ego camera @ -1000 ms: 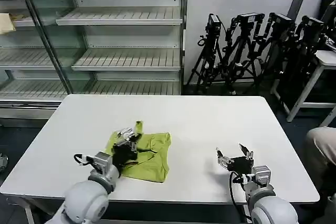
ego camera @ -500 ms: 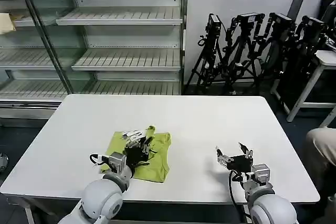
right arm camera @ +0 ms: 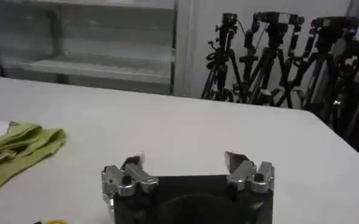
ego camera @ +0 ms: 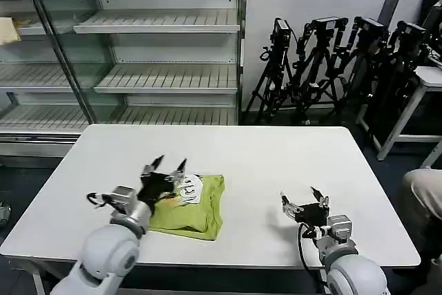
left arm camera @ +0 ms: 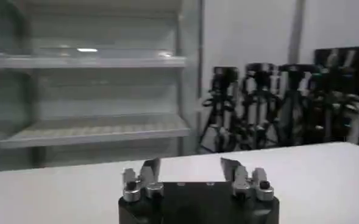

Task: Fold and organize the clothes.

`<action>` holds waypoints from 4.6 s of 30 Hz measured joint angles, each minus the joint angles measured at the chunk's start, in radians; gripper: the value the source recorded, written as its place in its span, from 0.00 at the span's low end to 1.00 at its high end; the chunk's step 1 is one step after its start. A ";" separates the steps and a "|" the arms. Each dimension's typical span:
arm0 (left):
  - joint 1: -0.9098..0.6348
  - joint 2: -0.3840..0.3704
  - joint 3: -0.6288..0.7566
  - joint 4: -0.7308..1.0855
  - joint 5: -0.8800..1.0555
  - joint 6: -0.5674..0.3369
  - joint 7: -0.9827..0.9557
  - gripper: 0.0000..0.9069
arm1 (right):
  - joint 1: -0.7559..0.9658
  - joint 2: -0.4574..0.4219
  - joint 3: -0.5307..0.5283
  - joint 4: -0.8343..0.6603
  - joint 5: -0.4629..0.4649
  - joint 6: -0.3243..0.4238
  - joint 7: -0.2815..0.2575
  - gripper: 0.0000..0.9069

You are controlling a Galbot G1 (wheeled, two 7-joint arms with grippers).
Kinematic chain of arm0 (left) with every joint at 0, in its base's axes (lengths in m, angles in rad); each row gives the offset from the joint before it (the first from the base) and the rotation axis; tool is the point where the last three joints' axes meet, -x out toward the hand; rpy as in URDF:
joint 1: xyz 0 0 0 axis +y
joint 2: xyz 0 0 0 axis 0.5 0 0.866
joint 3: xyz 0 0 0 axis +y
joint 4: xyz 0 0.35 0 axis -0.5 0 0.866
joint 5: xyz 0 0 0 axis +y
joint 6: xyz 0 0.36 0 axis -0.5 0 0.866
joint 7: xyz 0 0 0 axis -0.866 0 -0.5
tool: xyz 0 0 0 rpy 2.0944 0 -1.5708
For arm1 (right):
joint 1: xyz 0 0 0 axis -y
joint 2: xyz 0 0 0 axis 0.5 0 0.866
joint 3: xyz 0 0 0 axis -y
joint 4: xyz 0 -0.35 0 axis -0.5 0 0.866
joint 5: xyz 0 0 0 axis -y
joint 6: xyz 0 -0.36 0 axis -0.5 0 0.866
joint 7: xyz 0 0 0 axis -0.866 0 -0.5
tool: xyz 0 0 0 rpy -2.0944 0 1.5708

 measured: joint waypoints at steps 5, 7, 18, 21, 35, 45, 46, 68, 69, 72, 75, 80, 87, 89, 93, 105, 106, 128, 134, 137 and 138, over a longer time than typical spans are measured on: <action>0.069 -0.016 -0.088 0.027 -0.011 0.015 0.025 1.00 | -0.008 -0.001 0.000 0.010 -0.001 0.000 0.000 1.00; 0.091 -0.027 -0.110 0.043 -0.019 0.022 0.037 1.00 | -0.011 -0.003 0.002 0.014 -0.001 0.000 0.000 1.00; 0.126 -0.087 -0.154 0.142 -0.031 0.038 0.071 0.08 | -0.037 -0.012 0.025 0.043 -0.001 0.000 0.001 1.00; 0.127 -0.093 -0.156 0.171 -0.027 0.036 0.077 0.02 | -0.041 -0.012 0.031 0.050 -0.001 0.000 0.001 1.00; 0.137 -0.118 -0.163 0.208 -0.048 0.031 0.094 0.02 | -0.033 -0.010 0.028 0.048 -0.001 0.000 0.001 1.00; 0.135 -0.136 -0.149 0.218 -0.040 0.022 0.108 0.02 | -0.032 -0.011 0.023 0.043 -0.001 0.000 0.002 1.00; 0.134 -0.136 -0.148 0.218 -0.033 0.019 0.111 0.02 | -0.032 -0.011 0.023 0.043 -0.001 0.000 0.002 1.00; 0.187 0.199 -0.509 0.331 0.107 -0.051 0.292 0.01 | -0.011 0.005 -0.006 0.038 -0.003 0.000 -0.001 1.00; 0.193 0.217 -0.532 0.330 0.107 -0.051 0.301 0.01 | -0.012 0.006 -0.005 0.038 -0.003 0.000 -0.002 1.00; 0.207 0.255 -0.585 0.298 0.103 -0.040 0.319 0.02 | -0.017 0.004 0.001 0.041 -0.003 0.002 -0.003 1.00; 0.223 0.264 -0.599 0.227 0.099 -0.018 0.324 0.01 | -0.024 -0.001 0.008 0.046 -0.003 0.004 -0.003 1.00; 0.237 0.223 -0.519 0.079 0.132 0.004 0.292 0.02 | -0.035 -0.004 0.024 0.053 -0.002 0.007 -0.004 1.00; 0.213 0.106 -0.220 -0.050 0.250 0.011 0.247 0.02 | -0.048 -0.001 0.038 0.066 -0.006 0.009 -0.003 1.00; 0.203 0.068 -0.133 -0.068 0.284 0.016 0.235 0.02 | -0.051 -0.002 0.045 0.068 -0.007 0.011 -0.004 1.00; 0.184 -0.005 0.022 -0.081 0.332 0.025 0.212 0.02 | -0.047 -0.009 0.057 0.070 -0.006 0.012 -0.004 1.00; 0.092 -0.198 0.261 -0.021 0.394 0.044 0.132 0.02 | 0.047 -0.028 0.047 0.063 -0.025 0.019 -0.008 1.00; 0.083 -0.210 0.270 -0.012 0.395 0.045 0.127 0.02 | 0.057 -0.028 0.045 0.060 -0.030 0.021 -0.009 1.00; -0.023 -0.356 0.375 0.097 0.382 0.040 0.087 1.00 | 0.156 -0.032 0.051 -0.002 -0.061 0.075 -0.033 1.00; -0.021 -0.327 0.303 0.070 0.347 0.005 0.119 1.00 | 0.174 -0.027 0.042 -0.042 -0.071 0.102 -0.044 1.00; -0.011 -0.293 0.220 0.073 0.354 -0.044 0.169 1.00 | 0.181 -0.028 0.041 -0.060 -0.077 0.115 -0.051 1.00; -0.006 -0.281 0.188 0.078 0.357 -0.062 0.188 1.00 | 0.183 -0.028 0.041 -0.067 -0.079 0.119 -0.054 1.00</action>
